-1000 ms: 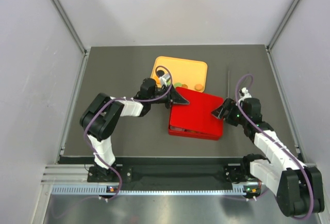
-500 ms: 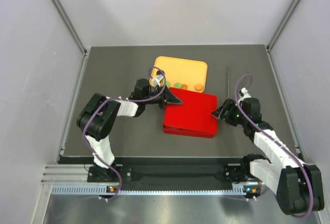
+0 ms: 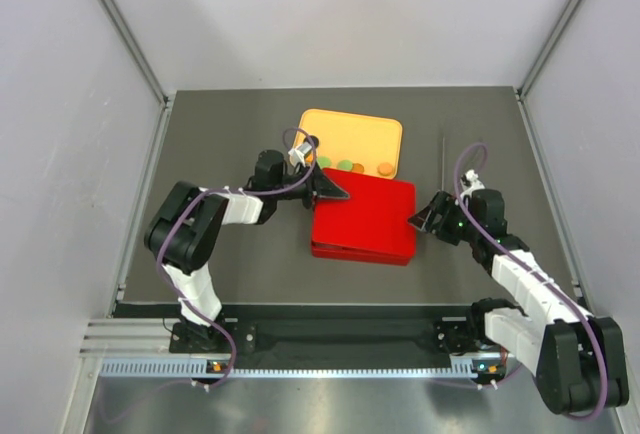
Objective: Pack the cookies
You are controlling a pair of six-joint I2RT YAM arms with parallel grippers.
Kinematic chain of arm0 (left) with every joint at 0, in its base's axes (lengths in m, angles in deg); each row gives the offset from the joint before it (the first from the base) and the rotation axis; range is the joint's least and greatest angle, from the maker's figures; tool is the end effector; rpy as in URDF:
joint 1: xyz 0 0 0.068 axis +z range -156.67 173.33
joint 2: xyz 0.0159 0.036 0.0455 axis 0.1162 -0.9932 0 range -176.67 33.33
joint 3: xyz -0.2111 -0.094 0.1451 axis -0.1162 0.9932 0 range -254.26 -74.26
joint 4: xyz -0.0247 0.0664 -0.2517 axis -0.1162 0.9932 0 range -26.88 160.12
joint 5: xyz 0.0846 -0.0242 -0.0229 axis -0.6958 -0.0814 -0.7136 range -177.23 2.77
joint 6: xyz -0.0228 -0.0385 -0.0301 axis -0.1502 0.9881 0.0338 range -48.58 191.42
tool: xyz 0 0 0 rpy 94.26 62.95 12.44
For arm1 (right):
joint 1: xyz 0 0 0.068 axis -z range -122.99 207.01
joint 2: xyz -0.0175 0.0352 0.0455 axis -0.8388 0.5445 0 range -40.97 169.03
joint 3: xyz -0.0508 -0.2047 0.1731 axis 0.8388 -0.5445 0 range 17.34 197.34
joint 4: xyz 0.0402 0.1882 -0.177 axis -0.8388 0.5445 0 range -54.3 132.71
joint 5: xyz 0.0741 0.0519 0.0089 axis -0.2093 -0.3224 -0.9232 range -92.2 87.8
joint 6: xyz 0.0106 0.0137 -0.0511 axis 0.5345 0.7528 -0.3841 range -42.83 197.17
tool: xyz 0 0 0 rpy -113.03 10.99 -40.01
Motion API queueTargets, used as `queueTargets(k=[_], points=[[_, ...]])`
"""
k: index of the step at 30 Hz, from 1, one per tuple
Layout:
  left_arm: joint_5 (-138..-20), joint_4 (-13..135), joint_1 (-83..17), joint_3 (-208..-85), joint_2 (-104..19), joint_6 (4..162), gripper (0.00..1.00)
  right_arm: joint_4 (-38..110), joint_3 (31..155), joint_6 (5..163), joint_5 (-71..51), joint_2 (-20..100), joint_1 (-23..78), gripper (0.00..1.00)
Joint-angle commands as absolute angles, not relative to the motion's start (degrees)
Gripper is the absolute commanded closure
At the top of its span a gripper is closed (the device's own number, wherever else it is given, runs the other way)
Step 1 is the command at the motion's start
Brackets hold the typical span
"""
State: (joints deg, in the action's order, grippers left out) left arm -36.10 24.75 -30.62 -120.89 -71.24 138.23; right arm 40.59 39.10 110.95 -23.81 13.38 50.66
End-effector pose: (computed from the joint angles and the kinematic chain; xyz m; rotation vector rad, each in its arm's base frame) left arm 0.3161 -0.1707 0.1610 -0.1102 2.2778 -1.8113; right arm 0.1872 0.0338 0.1813 0.3323 2.2670 0.7950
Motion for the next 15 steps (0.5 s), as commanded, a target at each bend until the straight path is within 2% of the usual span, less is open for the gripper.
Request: queueTargets(k=[1, 4, 15], points=[[-34.9, 23.9, -29.2, -120.7, -68.3, 136.0, 0.55, 36.7, 41.5, 109.5, -25.6, 14.6, 50.2, 0.27], [-34.6, 24.0, -28.9, -120.6, -68.3, 135.9, 0.51, 36.6, 42.3, 108.9, -25.6, 15.5, 48.5, 0.26], [-34.1, 26.8, -27.2, -120.6, -67.3, 133.9, 0.5, 36.2, 44.4, 108.8, -23.8, 18.8, 45.1, 0.25]])
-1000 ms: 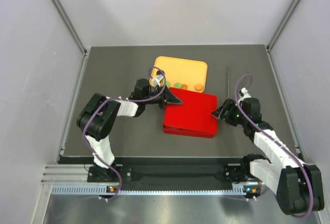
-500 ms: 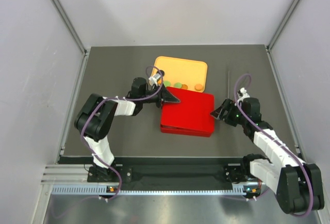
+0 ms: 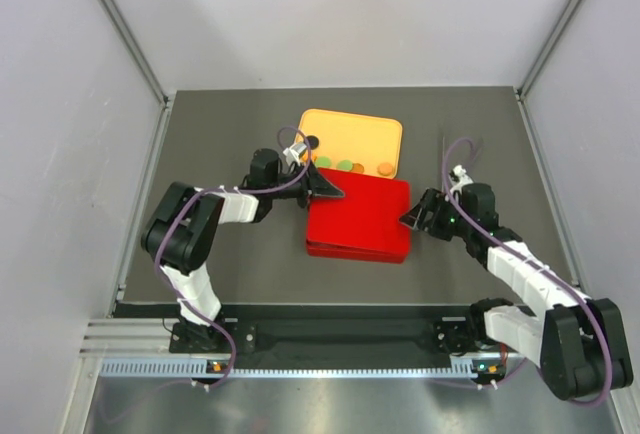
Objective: Pack the cookies
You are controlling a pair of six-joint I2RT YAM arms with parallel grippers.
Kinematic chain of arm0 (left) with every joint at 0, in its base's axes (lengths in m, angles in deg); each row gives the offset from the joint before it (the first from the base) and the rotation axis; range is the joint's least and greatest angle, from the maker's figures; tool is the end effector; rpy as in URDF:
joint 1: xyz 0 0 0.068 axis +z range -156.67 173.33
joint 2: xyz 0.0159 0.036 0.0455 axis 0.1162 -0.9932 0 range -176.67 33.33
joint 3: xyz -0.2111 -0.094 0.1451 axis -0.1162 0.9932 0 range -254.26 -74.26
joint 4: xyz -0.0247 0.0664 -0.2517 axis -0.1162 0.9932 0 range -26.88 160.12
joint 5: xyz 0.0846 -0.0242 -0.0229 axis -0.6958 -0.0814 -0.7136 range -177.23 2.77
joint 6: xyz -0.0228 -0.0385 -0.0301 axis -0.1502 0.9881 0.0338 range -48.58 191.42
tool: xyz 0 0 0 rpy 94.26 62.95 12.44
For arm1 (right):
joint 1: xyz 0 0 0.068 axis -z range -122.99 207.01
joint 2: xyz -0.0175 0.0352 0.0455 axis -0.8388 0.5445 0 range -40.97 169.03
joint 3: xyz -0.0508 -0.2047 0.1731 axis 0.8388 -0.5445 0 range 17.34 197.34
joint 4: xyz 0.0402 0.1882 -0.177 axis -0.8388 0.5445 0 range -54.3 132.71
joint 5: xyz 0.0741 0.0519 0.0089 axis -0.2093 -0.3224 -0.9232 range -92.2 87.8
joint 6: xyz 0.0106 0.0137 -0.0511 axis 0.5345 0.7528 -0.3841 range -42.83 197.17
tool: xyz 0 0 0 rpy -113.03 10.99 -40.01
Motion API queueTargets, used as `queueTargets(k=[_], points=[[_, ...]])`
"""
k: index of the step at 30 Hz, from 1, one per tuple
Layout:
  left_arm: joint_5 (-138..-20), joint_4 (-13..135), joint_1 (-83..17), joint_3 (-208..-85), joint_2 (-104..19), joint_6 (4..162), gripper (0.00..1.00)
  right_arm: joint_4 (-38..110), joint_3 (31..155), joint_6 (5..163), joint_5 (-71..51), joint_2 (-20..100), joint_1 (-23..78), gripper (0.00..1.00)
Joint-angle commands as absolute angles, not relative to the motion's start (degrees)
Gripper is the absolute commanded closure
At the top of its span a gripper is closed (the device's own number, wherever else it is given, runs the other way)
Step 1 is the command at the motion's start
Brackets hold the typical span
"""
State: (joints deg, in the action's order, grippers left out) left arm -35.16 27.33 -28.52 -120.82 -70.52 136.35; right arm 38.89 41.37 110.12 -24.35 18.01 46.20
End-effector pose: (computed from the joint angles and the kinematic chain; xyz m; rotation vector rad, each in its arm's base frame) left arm 0.3194 -0.1583 0.1611 -0.1254 2.2861 -1.7873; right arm 0.1972 0.0511 0.1824 0.2273 2.3033 0.8359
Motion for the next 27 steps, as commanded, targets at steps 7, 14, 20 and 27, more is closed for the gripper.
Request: queueTargets(k=[7, 14, 20, 27], points=[[-33.2, 28.6, -25.7, -120.2, -66.4, 132.6, 0.5, 36.1, 45.8, 108.9, -23.7, 21.5, 43.6, 0.26], [-34.5, 39.2, -25.3, -122.7, -64.8, 125.6, 0.51, 36.1, 47.4, 108.5, -22.4, 24.4, 40.8, 0.25], [-34.7, 47.9, -24.4, -124.9, -63.8, 119.8, 0.5, 36.1, 48.2, 108.5, -22.2, 26.0, 39.8, 0.25], [-34.9, 50.0, -22.7, -124.2, -61.8, 117.9, 0.43, 34.6, 48.4, 108.9, -21.8, 27.1, 38.8, 0.25]])
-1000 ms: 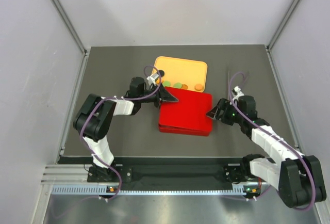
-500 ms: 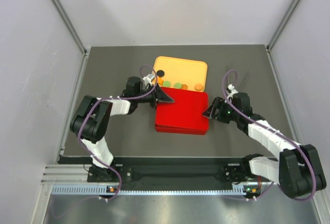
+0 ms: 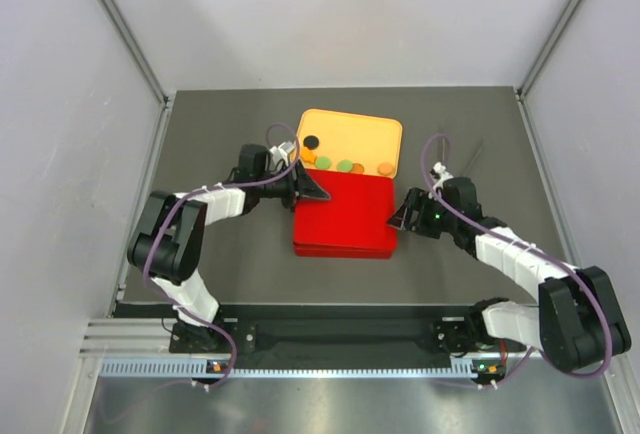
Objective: Pack the cookies
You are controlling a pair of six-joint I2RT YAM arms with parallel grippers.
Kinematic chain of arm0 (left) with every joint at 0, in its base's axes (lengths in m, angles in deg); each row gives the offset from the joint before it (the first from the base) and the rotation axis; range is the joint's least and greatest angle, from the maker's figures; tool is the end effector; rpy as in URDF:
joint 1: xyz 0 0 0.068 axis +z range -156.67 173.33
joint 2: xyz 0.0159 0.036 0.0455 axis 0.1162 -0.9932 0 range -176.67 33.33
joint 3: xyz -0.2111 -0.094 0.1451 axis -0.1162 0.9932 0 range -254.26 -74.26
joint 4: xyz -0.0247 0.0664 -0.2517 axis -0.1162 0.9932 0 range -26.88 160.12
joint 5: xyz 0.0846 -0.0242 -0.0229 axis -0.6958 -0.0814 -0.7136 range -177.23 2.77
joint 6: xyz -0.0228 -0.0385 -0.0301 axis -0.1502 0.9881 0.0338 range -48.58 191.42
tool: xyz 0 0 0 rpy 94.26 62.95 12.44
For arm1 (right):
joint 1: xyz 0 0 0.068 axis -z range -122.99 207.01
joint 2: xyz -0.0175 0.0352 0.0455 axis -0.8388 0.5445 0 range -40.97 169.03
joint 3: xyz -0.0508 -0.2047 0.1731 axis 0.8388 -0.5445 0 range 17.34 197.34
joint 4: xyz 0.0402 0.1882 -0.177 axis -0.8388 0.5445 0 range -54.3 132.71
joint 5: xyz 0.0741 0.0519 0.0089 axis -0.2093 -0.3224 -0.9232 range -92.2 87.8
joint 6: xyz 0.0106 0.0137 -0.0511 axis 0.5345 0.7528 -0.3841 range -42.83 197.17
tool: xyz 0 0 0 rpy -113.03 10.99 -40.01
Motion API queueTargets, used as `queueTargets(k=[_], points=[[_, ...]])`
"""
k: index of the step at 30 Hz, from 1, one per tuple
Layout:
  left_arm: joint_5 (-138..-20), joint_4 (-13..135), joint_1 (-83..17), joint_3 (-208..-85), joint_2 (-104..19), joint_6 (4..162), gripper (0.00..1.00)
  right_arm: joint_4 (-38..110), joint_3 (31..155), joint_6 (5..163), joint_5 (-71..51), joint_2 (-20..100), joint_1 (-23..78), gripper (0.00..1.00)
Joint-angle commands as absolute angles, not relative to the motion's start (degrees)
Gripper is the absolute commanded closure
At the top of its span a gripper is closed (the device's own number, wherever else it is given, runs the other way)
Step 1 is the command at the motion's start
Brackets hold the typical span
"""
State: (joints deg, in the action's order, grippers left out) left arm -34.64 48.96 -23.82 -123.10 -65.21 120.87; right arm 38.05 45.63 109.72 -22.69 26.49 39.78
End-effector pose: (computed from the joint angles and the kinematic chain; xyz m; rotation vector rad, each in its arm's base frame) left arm 0.3178 -0.1276 0.1710 -0.0786 2.3933 -1.6141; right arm 0.2132 0.0789 0.1778 0.1256 2.3885 0.8425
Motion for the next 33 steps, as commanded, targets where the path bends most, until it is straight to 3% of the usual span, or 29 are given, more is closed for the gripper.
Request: queueTargets(k=[1, 6, 12, 17, 25, 26, 28, 33], points=[[-34.9, 50.8, -22.2, -124.2, -61.6, 117.7, 0.43, 34.6, 48.5, 108.8, -21.8, 27.2, 38.8, 0.25], [-34.5, 53.1, -21.4, -124.8, -60.7, 115.8, 0.43, 34.2, 48.9, 109.1, -21.8, 28.4, 37.7, 0.25], [-35.0, 56.8, -20.9, -125.2, -59.9, 113.7, 0.56, 34.1, 50.7, 108.6, -21.5, 29.3, 35.2, 0.23], [-35.5, 59.1, -20.6, -125.2, -59.5, 111.7, 0.61, 34.0, 52.3, 108.5, -21.5, 31.3, 32.8, 0.2], [-35.8, 62.2, -20.0, -124.5, -58.0, 108.6, 0.42, 33.5, 53.4, 108.6, -21.6, 34.3, 31.0, 0.18], [-35.9, 62.7, -19.9, -124.4, -57.8, 107.8, 0.26, 33.4, 53.3, 108.7, -21.7, 34.7, 30.8, 0.18], [-36.6, 62.9, -19.8, -124.5, -57.1, 107.2, 0.13, 33.2, 53.5, 108.9, -21.7, 35.2, 30.6, 0.18], [-36.9, 65.8, -19.1, -124.5, -56.4, 106.5, 0.22, 32.9, 53.6, 109.2, -21.8, 36.1, 29.9, 0.18]])
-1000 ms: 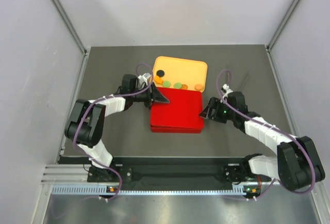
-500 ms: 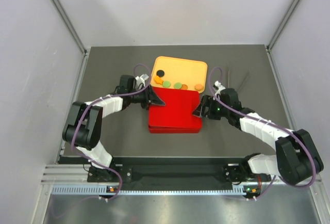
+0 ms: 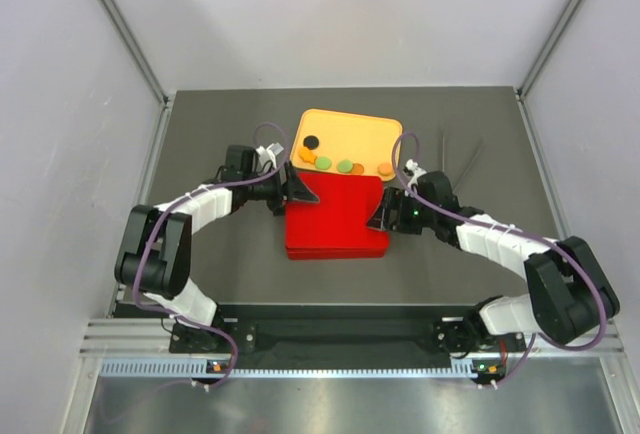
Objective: Pack the cookies
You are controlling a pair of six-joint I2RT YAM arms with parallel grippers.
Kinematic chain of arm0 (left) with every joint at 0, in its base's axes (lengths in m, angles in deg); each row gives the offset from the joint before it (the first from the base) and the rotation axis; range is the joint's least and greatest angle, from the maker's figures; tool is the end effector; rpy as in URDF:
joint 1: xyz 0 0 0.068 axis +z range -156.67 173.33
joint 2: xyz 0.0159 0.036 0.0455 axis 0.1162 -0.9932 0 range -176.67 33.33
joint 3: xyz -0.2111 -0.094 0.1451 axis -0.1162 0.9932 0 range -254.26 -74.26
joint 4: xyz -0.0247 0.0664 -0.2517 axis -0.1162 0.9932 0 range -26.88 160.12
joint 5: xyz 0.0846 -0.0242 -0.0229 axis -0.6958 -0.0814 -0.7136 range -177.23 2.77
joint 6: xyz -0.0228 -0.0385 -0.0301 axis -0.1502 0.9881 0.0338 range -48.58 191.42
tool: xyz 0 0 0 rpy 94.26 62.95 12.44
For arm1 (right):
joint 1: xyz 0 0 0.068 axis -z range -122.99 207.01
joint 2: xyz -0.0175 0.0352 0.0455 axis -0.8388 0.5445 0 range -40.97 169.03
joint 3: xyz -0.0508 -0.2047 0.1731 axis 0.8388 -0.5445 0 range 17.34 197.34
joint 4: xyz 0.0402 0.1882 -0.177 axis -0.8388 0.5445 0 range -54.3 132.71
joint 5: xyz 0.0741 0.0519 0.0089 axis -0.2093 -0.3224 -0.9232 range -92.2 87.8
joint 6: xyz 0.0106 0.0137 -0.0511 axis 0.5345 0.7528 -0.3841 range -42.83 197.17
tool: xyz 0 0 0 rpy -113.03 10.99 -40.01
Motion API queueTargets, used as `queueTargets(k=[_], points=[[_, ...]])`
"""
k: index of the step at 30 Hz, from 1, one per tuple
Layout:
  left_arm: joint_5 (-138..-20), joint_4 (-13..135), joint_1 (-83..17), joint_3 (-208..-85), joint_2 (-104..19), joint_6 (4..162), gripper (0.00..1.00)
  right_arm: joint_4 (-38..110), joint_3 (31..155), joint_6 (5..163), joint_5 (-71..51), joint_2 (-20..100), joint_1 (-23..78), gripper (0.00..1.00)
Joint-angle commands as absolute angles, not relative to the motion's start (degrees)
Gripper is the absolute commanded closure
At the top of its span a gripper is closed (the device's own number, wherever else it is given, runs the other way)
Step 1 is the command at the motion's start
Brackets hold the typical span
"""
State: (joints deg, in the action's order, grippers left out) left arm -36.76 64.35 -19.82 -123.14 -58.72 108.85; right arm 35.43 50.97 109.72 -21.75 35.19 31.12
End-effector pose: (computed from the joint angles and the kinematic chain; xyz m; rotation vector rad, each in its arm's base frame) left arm 0.3038 -0.0991 0.1859 -0.0397 2.4433 -1.4520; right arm 0.2266 0.1230 0.1760 -0.0436 2.4325 0.8887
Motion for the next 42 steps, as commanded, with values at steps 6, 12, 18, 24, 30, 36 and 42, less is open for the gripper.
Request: queueTargets(k=[6, 12, 18, 24, 30, 36, 42], points=[[-37.9, 70.0, -18.1, -125.1, -55.3, 104.6, 0.32, 32.7, 54.2, 109.3, -21.7, 37.2, 29.2, 0.19], [-39.7, 73.7, -16.5, -125.6, -54.1, 102.6, 0.33, 32.7, 54.7, 109.4, -21.6, 37.9, 28.8, 0.2], [-41.3, 77.7, -15.6, -126.2, -52.7, 100.9, 0.33, 32.7, 54.8, 109.4, -21.7, 38.3, 28.6, 0.2], [-42.8, 80.4, -13.8, -126.4, -51.3, 99.7, 0.33, 32.7, 55.1, 109.3, -21.5, 38.7, 28.5, 0.21], [-44.3, 83.8, -12.2, -126.5, -50.2, 98.1, 0.33, 33.4, 56.4, 109.3, -21.6, 39.4, 28.3, 0.21], [-47.4, 87.1, -11.7, -126.9, -49.9, 96.7, 0.33, 35.1, 58.0, 109.2, -21.2, 39.9, 27.6, 0.21], [-48.4, 87.8, -11.7, -125.9, -48.8, 95.9, 0.2, 38.2, 60.1, 108.4, -19.5, 40.2, 26.3, 0.21]])
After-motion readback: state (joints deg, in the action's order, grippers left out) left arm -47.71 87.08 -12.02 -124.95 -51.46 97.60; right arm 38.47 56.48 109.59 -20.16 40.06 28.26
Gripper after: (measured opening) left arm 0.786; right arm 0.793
